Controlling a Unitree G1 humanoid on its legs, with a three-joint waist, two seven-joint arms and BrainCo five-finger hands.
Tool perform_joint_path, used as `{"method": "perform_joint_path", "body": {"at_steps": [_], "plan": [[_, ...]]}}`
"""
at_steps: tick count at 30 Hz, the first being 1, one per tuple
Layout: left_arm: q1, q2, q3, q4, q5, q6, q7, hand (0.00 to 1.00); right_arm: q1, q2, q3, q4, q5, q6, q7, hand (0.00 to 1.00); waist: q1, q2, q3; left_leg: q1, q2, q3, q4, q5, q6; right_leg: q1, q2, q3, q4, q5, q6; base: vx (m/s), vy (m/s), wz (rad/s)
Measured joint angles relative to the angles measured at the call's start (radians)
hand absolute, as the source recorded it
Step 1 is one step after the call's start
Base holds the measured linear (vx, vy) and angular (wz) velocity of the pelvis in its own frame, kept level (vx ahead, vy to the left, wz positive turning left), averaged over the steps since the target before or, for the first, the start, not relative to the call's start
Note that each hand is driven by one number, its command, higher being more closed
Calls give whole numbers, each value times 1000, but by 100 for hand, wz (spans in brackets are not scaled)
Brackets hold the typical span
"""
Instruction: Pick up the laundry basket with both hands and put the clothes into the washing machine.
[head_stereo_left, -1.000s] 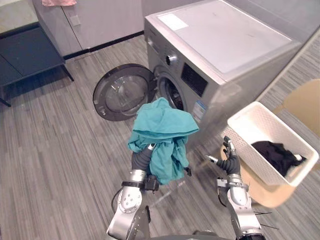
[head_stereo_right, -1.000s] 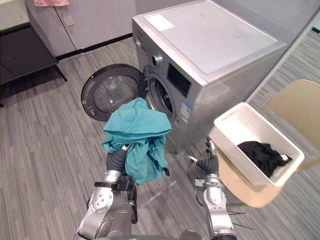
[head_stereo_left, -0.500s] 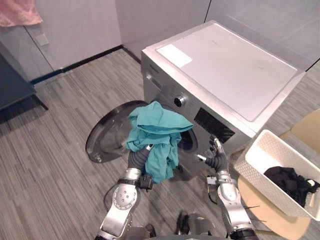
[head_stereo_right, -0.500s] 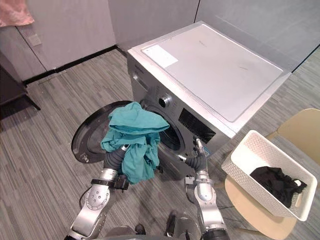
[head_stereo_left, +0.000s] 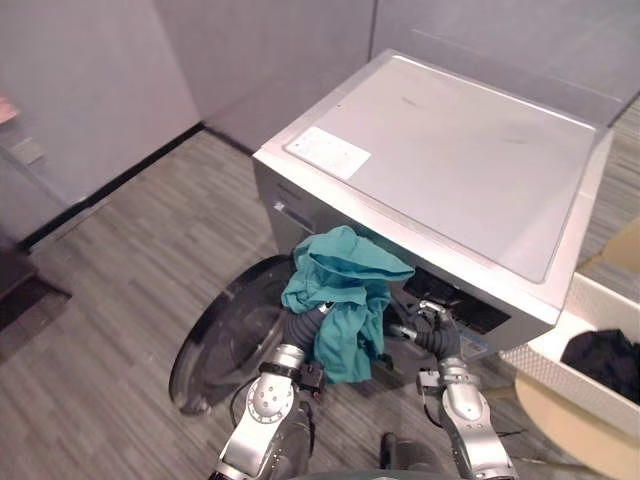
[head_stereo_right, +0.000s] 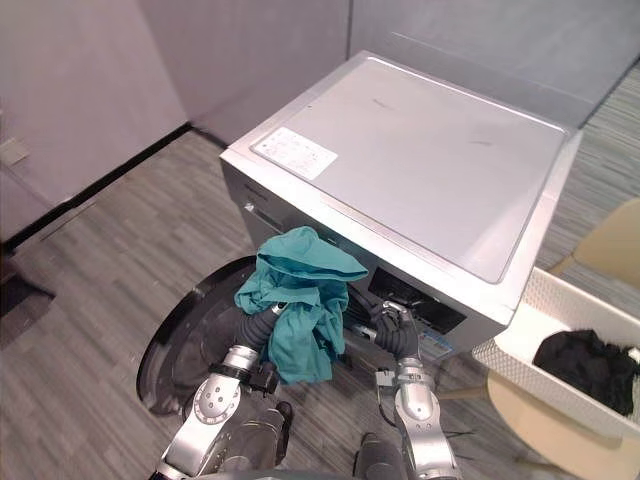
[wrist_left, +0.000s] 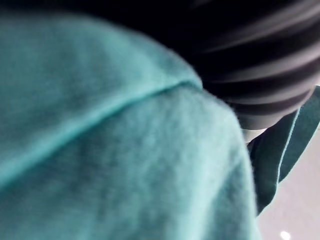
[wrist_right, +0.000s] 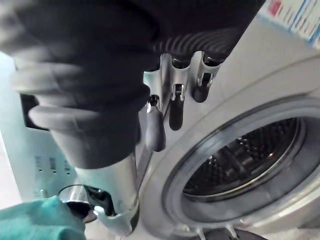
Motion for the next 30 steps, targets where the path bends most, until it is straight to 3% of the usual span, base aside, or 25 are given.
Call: {"method": "perform_joint_path", "body": {"at_steps": [3, 6, 9, 11, 12, 14, 17, 20, 23, 30], "plan": [[-11, 7, -8, 0, 0, 0, 9, 100, -3, 2, 0, 0, 0, 0, 3, 0, 3, -9, -2, 20, -8, 118, 3, -16, 29, -6, -31, 57, -31, 8, 11, 145, 292, -81], [7, 12, -4, -7, 2, -2, 13, 100, -18, 7, 27, 5, 0, -1, 4, 0, 8, -7, -4, 81, 19, 241, -40, -22, 38, -19, -35, 53, -73, 89, 17, 63, 185, -125], [38, 18, 55, -1, 4, -2, 16, 100, -42, 27, 53, 10, 0, -2, 4, 0, 8, -18, -7, 95, 68, 333, -59, -34, 59, -79, -57, -156, -30, 105, -13, -24, 23, -115], [30, 25, 77, 15, 6, -2, 19, 100, -35, 24, 46, 12, 0, -2, 3, 0, -4, -17, 0, 79, 78, 339, -28, -35, 57, -102, -65, -189, 2, 102, -15, -38, -100, -46], [17, 20, 117, 21, 16, -5, 36, 100, -35, 14, 36, 11, 0, -4, 2, 0, -5, -10, 31, 39, 89, 300, 49, -52, 37, -141, -60, -180, 61, 84, 2, -68, -141, -17], [-2, 8, 143, 41, 18, -11, 48, 100, -41, 9, 34, 9, 0, -4, -3, 0, -5, 5, 53, -7, 109, 272, 109, -81, 31, -186, -50, -177, 119, 65, -10, -125, -137, -13], [-105, -7, 213, 118, 5, -10, 112, 100, -69, -5, 11, -40, 1, -4, -36, 0, -7, -6, 138, -151, 139, 257, 268, -147, 24, -360, -54, -156, 344, -21, -32, -208, -140, -5], [-151, -31, 269, 143, -36, -2, 177, 100, -76, -3, 8, -163, 2, -3, -67, 0, -20, -6, 185, -284, 177, 244, 422, -206, 14, -498, -53, -152, 501, -79, -45, -207, -103, -9], [-200, -59, 307, 145, -60, -1, 238, 100, -85, 2, 7, -270, 2, -4, -107, 0, -21, -7, 208, -399, 218, 242, 546, -237, 17, -621, -48, -149, 620, -104, -64, -123, -60, -20], [-436, -97, 432, 154, -117, -11, 358, 100, -186, 48, -28, -332, 2, -11, -177, 0, -18, -12, 291, -697, 292, 205, 805, -297, 16, -925, -17, -125, 860, -144, -84, -124, -42, -20]]}}
